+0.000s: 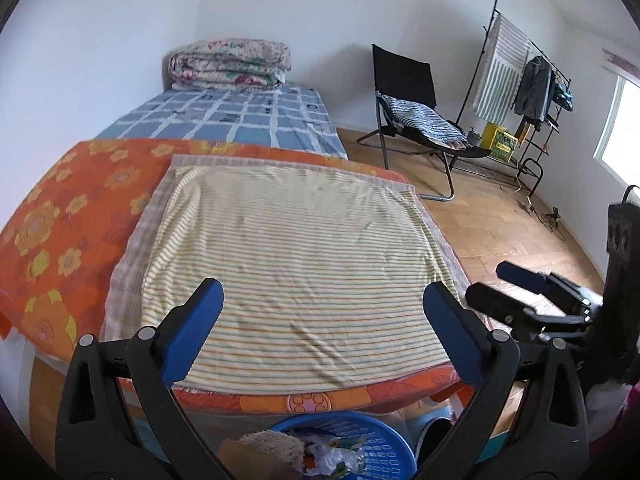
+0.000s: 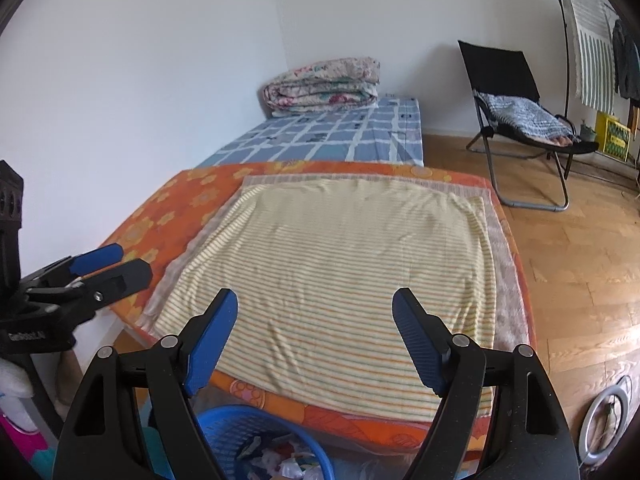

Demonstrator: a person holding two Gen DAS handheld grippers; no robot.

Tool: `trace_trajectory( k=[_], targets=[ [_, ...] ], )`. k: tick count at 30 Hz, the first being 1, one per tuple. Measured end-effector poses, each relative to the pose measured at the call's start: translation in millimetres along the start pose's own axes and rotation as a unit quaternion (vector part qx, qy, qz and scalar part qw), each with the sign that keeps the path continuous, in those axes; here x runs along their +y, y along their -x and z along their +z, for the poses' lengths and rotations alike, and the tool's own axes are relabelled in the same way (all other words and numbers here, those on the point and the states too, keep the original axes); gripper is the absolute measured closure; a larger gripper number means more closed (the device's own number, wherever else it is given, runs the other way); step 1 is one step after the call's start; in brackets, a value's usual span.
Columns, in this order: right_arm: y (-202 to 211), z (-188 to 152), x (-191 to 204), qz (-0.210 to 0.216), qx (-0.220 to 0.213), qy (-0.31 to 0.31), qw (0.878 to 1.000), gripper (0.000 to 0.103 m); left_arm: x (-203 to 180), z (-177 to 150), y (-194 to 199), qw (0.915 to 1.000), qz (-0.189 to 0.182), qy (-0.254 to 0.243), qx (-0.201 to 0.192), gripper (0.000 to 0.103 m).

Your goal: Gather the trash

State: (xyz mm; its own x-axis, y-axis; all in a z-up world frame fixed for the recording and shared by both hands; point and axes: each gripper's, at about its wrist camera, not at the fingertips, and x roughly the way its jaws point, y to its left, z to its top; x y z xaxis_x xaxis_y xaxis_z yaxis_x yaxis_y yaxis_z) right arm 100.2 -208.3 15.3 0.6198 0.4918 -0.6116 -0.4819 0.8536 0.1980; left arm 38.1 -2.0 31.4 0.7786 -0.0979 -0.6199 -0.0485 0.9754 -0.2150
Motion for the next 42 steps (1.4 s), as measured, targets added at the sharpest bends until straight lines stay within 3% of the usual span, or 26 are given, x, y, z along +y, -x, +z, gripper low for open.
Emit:
trace_trajectory(
  k=[7, 42],
  targets=[
    [-9.4, -5.9, -1.2, 0.003, 0.022, -0.010, 1.000, 0.023, 8.2, -0.4, -2.8, 0.9998, 0.004, 0.015, 0.008, 0.001],
    [-8.9, -6.7, -3.8, -0.007, 0.017, -0.018, 1.000, 0.023, 10.9, -6.3, -4.6, 0.9996, 0.009, 0.026, 0.009, 0.001]
  ],
)
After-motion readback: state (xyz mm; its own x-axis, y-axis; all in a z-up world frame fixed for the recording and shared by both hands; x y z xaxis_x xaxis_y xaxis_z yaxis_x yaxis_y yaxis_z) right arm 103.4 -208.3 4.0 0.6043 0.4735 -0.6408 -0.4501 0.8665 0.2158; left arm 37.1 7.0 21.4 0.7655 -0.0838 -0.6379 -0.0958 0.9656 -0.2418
